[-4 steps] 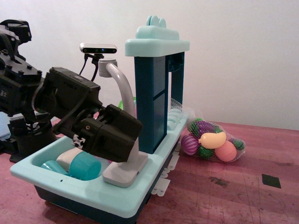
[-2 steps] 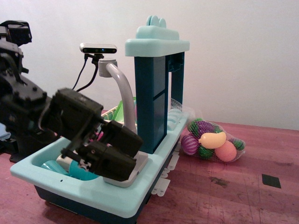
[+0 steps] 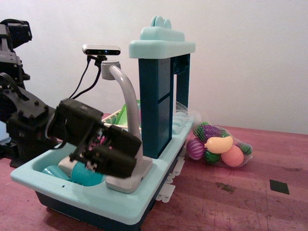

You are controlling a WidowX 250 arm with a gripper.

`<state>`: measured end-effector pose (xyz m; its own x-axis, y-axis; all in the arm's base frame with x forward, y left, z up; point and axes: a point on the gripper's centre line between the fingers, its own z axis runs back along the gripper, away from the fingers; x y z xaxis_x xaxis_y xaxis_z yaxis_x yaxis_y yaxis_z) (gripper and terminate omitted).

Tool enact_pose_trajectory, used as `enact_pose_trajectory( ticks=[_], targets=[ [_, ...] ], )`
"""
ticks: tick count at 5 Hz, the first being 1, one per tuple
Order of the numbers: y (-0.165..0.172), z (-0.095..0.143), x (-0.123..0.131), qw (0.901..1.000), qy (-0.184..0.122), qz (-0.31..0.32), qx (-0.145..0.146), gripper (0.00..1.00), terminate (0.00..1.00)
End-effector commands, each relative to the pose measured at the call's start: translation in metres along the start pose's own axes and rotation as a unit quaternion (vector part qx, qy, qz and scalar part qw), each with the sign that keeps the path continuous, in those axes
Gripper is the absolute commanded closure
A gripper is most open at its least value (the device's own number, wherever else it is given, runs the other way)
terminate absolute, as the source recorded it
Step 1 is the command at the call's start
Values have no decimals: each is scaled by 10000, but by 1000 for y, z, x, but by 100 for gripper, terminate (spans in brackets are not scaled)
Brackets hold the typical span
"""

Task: Turn lever vertical to front

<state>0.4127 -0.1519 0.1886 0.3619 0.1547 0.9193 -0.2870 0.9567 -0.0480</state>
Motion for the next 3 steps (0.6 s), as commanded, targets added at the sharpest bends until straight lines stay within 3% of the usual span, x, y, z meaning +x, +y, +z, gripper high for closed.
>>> enact_pose_trajectory(
  ticks=[1,3],
  targets=[
    [15,20,21,9985,-410,352,26,0,0],
    [26,27,0,9988,-259,418,-1,0,0]
  ],
)
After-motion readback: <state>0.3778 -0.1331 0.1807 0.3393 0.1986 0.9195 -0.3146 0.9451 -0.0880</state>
